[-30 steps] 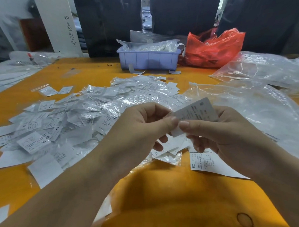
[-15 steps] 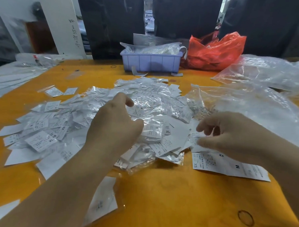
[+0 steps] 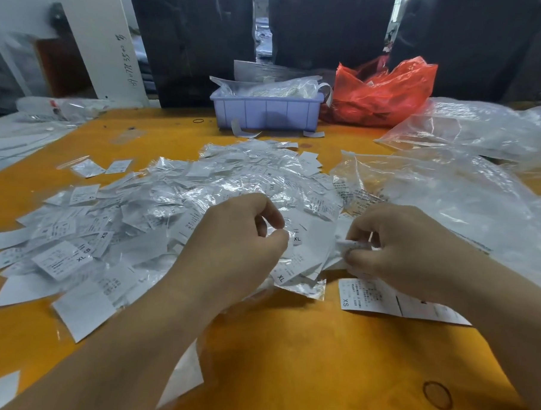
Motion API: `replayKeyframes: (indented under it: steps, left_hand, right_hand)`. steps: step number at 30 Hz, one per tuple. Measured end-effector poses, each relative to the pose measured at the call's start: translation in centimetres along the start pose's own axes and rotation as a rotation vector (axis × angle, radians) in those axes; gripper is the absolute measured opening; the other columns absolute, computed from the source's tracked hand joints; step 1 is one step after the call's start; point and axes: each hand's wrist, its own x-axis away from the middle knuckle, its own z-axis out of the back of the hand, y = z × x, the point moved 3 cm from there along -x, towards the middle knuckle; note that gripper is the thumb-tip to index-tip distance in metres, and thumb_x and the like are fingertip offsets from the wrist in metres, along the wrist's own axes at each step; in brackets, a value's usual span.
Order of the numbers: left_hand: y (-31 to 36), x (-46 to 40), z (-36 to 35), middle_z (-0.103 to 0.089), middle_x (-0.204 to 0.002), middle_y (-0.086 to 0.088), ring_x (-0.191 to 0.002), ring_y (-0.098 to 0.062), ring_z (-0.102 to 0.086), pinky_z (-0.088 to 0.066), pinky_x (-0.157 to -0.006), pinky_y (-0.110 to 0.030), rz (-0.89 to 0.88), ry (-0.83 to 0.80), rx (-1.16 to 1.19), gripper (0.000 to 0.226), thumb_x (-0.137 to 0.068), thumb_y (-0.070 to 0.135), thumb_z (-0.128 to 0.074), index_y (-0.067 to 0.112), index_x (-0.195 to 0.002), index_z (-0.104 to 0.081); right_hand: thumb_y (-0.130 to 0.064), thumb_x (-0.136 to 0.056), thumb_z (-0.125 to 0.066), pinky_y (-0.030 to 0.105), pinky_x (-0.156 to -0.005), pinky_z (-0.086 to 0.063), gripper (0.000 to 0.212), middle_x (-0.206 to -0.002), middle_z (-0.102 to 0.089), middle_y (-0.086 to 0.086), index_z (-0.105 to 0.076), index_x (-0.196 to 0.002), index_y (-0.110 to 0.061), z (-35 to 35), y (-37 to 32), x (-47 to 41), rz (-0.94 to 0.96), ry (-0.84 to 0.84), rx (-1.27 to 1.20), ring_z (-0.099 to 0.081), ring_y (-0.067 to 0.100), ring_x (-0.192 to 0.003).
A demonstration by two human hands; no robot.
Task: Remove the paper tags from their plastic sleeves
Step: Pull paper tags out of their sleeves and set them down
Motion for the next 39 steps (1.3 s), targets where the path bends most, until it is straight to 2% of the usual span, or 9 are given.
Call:
replayKeyframes:
  steps: [5,9,12,15,19,24,31,36,39]
  left_hand:
    - [1.0,0.5,-0.3,-0.054,-0.059,0.016,-0.053,0.001,-0.05,-0.038,-0.048,-0.011,-0.063,-0.055,0.09,0.018,-0.082,0.053,-0.061,0.035,-0.086,-0.062]
    - [1.6,0.7,-0.6,-0.058,-0.062,0.023,-0.057,0.005,-0.053,-0.038,-0.047,-0.01,-0.097,-0.152,0.127,0.039,-0.073,0.072,-0.052,0.035,-0.079,-0.063]
    - [1.9,1.0,-0.8,-0.053,-0.055,0.02,-0.049,0.0,-0.047,-0.034,-0.045,-0.012,-0.156,-0.165,0.153,0.034,-0.083,0.059,-0.059,0.031,-0.065,-0.055]
    - [2.1,0.9,-0.7,-0.06,-0.061,0.009,-0.052,-0.005,-0.05,-0.039,-0.046,-0.021,-0.208,-0.117,0.162,0.022,-0.091,0.039,-0.064,0.027,-0.073,-0.062]
    - [2.0,0.8,-0.6,-0.066,-0.073,0.0,-0.061,-0.015,-0.059,-0.046,-0.053,-0.031,-0.191,-0.104,0.205,0.007,-0.093,0.028,-0.063,0.03,-0.088,-0.066]
    - [2.2,1.1,-0.9,-0.066,-0.078,-0.007,-0.068,-0.028,-0.059,-0.045,-0.057,-0.042,-0.196,-0.185,0.181,0.019,-0.094,0.025,-0.053,0.04,-0.098,-0.065]
    - [2.3,1.3,-1.1,-0.058,-0.071,-0.02,-0.055,-0.03,-0.042,-0.029,-0.048,-0.038,-0.195,-0.186,0.173,0.026,-0.082,0.03,-0.045,0.015,-0.081,-0.066]
    - [2.0,1.3,-1.3,-0.057,-0.063,-0.012,-0.051,-0.027,-0.04,-0.028,-0.044,-0.025,-0.197,-0.178,0.161,0.023,-0.083,0.032,-0.046,0.023,-0.079,-0.067]
    - [2.0,1.3,-1.6,-0.052,-0.061,-0.011,-0.046,-0.011,-0.035,-0.027,-0.042,-0.022,-0.201,-0.19,0.156,0.022,-0.083,0.033,-0.047,0.024,-0.081,-0.067]
  right_hand:
    - [-0.03,-0.08,-0.073,0.017,-0.045,-0.037,0.008,-0.056,-0.057,-0.008,-0.066,-0.079,-0.03,1.4,-0.4,0.3,0.071,0.199,-0.327,-0.048,0.004,-0.047]
    - [-0.028,-0.078,-0.079,0.044,-0.051,-0.043,0.027,-0.061,-0.055,0.01,-0.065,-0.101,-0.03,0.4,-1.8,0.5,0.226,0.034,-0.661,-0.049,0.027,-0.054]
    - [-0.035,-0.074,-0.075,0.05,-0.054,-0.044,0.035,-0.062,-0.049,0.014,-0.064,-0.107,-0.032,-0.4,-2.2,0.6,0.267,-0.034,-0.804,-0.047,0.034,-0.057]
    - [-0.018,-0.077,-0.073,0.04,-0.061,-0.053,0.043,-0.072,-0.065,0.006,-0.061,-0.116,-0.03,-0.4,-2.3,0.8,0.273,-0.122,-0.858,-0.061,0.035,-0.068]
    - [-0.014,-0.082,-0.075,0.034,-0.064,-0.057,0.032,-0.077,-0.069,-0.006,-0.065,-0.108,-0.029,0.8,-1.8,0.8,0.249,-0.031,-0.6,-0.065,0.017,-0.067]
    - [-0.019,-0.083,-0.074,0.021,-0.055,-0.049,0.011,-0.066,-0.063,-0.01,-0.071,-0.091,-0.026,2.5,-1.1,1.1,0.183,0.102,-0.248,-0.059,0.008,-0.062]
    - [-0.042,-0.09,-0.058,0.026,-0.063,-0.04,0.013,-0.089,-0.057,-0.013,-0.06,-0.089,-0.03,3.2,-0.2,1.2,-0.098,0.075,0.061,-0.053,0.006,-0.081]
    - [-0.021,-0.094,-0.046,0.039,-0.069,-0.05,0.027,-0.08,-0.062,0.006,-0.065,-0.079,-0.011,4.7,0.3,1.2,-0.183,0.278,0.088,-0.056,0.023,-0.074]
    - [-0.015,-0.094,-0.045,0.035,-0.062,-0.048,0.023,-0.082,-0.062,0.009,-0.063,-0.079,-0.011,4.3,1.2,1.0,-0.347,0.145,0.107,-0.058,0.026,-0.07]
